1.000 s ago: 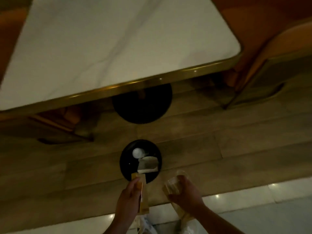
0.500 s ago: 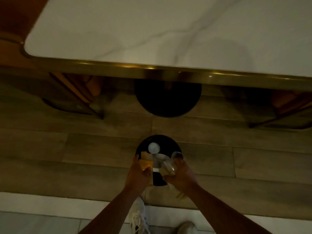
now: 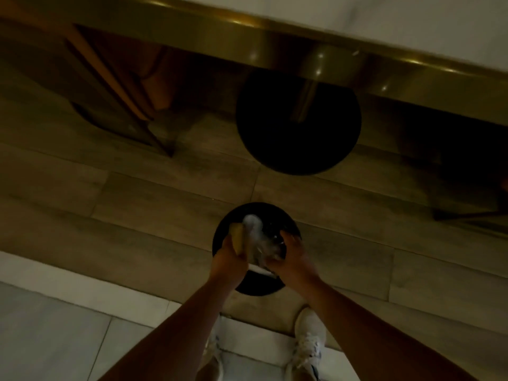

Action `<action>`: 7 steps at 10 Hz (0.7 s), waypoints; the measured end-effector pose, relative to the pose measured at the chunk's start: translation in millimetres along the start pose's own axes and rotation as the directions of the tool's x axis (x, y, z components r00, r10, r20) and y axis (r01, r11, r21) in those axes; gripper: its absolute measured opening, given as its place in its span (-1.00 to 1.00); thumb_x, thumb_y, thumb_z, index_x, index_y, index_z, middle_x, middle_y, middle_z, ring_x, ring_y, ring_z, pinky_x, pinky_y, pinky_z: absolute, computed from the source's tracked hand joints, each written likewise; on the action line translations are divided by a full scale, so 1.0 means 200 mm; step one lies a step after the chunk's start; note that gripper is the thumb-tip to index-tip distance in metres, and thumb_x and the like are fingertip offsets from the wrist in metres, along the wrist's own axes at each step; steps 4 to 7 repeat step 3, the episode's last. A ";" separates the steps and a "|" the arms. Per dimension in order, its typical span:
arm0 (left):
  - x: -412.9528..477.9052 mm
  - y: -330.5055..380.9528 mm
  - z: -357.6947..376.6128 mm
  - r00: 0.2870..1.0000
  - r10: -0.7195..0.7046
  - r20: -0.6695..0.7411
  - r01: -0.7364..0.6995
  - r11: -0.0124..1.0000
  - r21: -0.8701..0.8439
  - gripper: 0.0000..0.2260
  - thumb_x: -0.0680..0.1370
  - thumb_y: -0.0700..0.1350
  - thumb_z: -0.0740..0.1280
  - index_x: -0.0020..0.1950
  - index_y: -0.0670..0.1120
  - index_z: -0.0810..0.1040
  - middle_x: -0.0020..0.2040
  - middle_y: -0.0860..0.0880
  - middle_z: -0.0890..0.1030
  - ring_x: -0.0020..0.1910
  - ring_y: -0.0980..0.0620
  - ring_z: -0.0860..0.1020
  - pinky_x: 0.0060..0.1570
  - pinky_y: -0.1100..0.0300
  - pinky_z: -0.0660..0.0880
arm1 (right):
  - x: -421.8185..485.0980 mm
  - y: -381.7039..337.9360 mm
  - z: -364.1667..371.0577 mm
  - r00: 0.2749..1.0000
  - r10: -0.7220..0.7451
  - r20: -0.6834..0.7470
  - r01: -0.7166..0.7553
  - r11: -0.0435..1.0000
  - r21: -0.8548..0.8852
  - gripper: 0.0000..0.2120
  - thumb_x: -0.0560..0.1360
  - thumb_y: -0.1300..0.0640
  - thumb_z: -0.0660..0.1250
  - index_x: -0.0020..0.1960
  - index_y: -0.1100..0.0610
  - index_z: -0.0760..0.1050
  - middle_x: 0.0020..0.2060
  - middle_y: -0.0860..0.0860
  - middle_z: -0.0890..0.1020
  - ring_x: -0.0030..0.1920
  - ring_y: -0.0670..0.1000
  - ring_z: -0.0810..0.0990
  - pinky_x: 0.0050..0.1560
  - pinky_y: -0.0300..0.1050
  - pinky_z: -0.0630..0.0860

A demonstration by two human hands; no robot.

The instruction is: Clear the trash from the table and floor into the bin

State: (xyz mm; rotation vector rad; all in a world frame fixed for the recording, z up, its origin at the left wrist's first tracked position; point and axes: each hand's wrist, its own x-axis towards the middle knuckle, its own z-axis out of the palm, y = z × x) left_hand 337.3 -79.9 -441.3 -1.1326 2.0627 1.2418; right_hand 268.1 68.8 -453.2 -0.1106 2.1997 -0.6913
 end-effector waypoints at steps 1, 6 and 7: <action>-0.02 0.00 0.02 0.999 -0.026 -0.028 0.027 0.999 0.030 -0.54 0.53 -0.12 0.26 0.43 -0.09 0.30 0.23 -0.22 0.53 0.13 -0.22 0.54 -0.09 0.10 0.43 | -0.02 0.03 -0.04 1.000 0.003 -0.009 -0.003 1.000 -0.028 -0.29 0.42 -0.07 0.44 0.49 0.02 0.26 0.45 0.06 0.36 0.39 0.12 0.41 0.30 0.02 0.45; -0.21 -0.01 0.00 0.996 -0.088 -0.024 0.088 0.996 0.021 -0.63 0.51 -0.20 0.24 0.32 -0.06 0.43 0.14 -0.22 0.55 0.01 -0.21 0.57 -0.15 0.08 0.49 | -0.22 0.06 -0.09 0.995 0.070 0.073 -0.070 0.998 -0.008 -0.51 0.45 -0.07 0.40 0.34 -0.02 0.44 0.31 0.02 0.53 0.25 0.09 0.54 0.13 -0.05 0.49; -0.21 -0.01 0.00 0.996 -0.088 -0.024 0.088 0.996 0.021 -0.63 0.51 -0.20 0.24 0.32 -0.06 0.43 0.14 -0.22 0.55 0.01 -0.21 0.57 -0.15 0.08 0.49 | -0.22 0.06 -0.09 0.995 0.070 0.073 -0.070 0.998 -0.008 -0.51 0.45 -0.07 0.40 0.34 -0.02 0.44 0.31 0.02 0.53 0.25 0.09 0.54 0.13 -0.05 0.49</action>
